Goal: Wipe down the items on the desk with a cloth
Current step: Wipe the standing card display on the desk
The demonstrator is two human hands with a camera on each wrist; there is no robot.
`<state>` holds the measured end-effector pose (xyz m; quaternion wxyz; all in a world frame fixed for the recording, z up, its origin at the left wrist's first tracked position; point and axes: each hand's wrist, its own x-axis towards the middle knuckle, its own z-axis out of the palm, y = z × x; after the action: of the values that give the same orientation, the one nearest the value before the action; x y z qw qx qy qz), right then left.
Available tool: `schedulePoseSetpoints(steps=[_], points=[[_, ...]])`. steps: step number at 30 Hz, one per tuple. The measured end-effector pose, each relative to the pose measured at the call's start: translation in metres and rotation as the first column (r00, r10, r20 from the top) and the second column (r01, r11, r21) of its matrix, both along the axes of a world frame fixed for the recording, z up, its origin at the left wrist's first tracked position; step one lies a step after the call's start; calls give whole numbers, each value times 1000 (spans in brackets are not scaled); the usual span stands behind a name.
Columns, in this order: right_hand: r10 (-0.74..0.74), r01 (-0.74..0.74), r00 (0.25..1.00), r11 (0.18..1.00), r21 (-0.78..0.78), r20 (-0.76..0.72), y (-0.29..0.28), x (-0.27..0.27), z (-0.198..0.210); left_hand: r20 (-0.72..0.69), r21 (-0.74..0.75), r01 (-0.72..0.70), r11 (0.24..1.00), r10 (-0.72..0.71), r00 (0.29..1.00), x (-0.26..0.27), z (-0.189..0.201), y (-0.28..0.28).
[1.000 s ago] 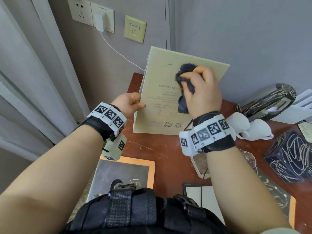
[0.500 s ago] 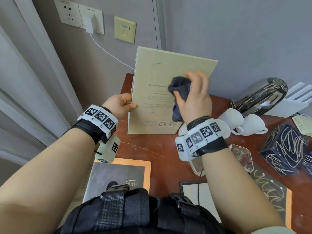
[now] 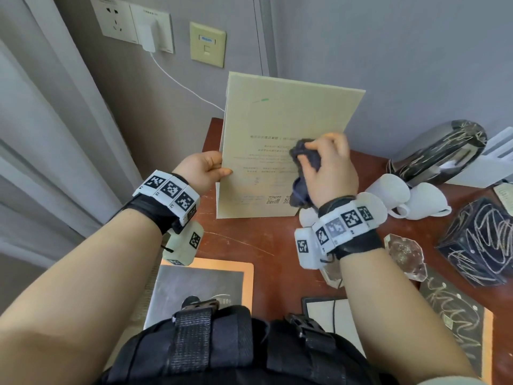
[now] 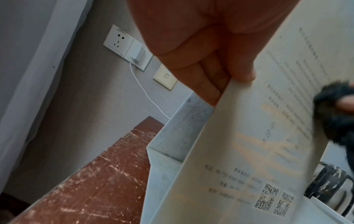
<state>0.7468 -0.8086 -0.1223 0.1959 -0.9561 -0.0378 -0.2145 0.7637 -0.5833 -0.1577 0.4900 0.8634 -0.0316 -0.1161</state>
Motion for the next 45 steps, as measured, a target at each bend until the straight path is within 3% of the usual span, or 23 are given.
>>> schedulePoseSetpoints(steps=[2,5,7,10,11,13,16,18,26,32,36,40,42,45], points=[[-43,36,994,997,71,98,-3,8,17,-7,-5,8,1000,-8,1000,1,1,-2],[-46,37,994,995,91,103,-5,13,13,-6,-14,6,1000,-6,1000,4,-1,-3],[-19,19,1000,997,76,0,-8,9,-10,-2,-8,6,1000,-6,1000,5,-2,-3],[-58,76,961,996,56,-271,-13,-2,-41,-2,2,5,1000,-5,1000,4,-3,-3],[-74,97,955,993,68,-288,-13,-3,-42,-3,9,1,1000,-1,1000,4,-2,-2],[-76,109,975,983,151,-208,-12,1,-31,-8,25,-14,1000,14,1000,3,-3,-1],[-112,101,993,966,236,33,-8,14,3,2,26,-42,999,42,999,2,-3,-3],[-106,80,990,965,251,94,-7,20,16,15,6,-68,998,67,998,1,-2,-4],[-12,16,973,1000,16,-229,-13,-1,-23,25,-78,-96,992,98,995,6,2,-3],[52,7,975,964,264,-214,0,1,-9,19,-223,-135,965,143,990,16,12,22],[174,-82,937,953,293,-303,9,5,0,-31,-276,-165,947,163,986,24,16,45],[212,-91,946,899,428,-246,18,6,0,-47,-319,-243,916,240,970,25,16,55],[196,-58,951,874,482,-240,20,8,0,-50,-307,-252,918,249,967,22,14,53],[177,-28,952,862,506,-249,23,12,2,-118,-151,-229,962,212,970,15,-3,52]])
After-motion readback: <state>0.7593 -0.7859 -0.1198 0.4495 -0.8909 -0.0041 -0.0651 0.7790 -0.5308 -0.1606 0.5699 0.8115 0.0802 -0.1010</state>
